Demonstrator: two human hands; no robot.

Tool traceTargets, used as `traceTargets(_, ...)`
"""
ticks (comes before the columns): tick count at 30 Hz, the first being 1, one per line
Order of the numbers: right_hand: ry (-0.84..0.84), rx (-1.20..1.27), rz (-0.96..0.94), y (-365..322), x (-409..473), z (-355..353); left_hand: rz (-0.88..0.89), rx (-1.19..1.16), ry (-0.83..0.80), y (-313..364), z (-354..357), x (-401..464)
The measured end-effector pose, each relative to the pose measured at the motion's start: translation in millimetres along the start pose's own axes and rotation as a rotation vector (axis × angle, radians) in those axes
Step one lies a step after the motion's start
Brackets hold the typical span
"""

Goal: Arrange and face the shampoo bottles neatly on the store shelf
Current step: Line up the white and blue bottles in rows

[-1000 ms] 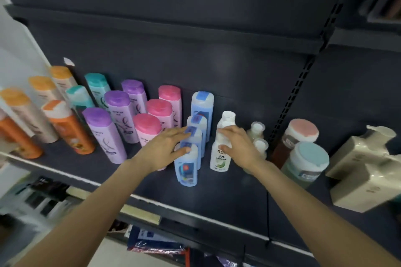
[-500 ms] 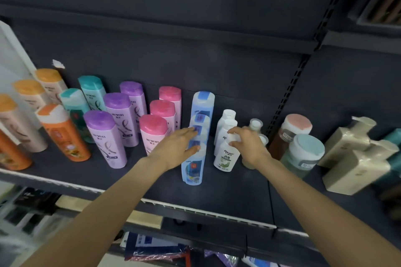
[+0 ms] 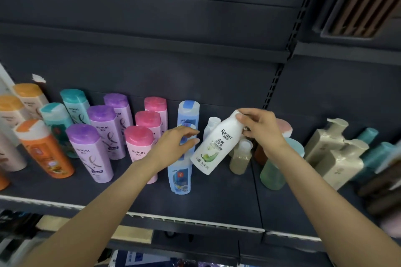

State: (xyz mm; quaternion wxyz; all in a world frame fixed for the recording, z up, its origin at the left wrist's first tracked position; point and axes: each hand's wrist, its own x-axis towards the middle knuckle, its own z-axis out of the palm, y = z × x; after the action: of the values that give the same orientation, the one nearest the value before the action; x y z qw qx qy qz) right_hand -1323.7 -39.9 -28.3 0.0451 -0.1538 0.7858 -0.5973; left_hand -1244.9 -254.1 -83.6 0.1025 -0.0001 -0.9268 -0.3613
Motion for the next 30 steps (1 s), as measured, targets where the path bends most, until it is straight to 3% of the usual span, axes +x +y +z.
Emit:
traceTargets(8,0.074,0.327,0.085,-14.8,2.6,-15.1,-0.106,-0.401,-0.184,8.1,-10.4,1.5)
traceTargets(12,0.074,0.459,0.101,-14.5,0.8,-8.6,-0.182,-0.702,-0.106,20.4,-24.0,-5.8)
traceTargets(16,0.011,0.502,0.168,-17.6,-1.1,-3.0,-0.133,-0.638,0.074,25.0,-38.0,-15.7)
traceTargets(22,-0.091,0.334,0.374,-17.9,-7.8,2.1,0.053,-0.355,0.246,22.0,-49.1,-33.4)
traceTargets(25,-0.118,0.467,0.438,-18.4,-12.2,3.4,0.114,-0.292,0.291,20.7,-53.3,-37.4)
traceTargets(30,-0.082,0.643,0.459,-18.3,-19.5,10.2,-0.037,-0.362,0.323,17.1,-57.8,-39.7)
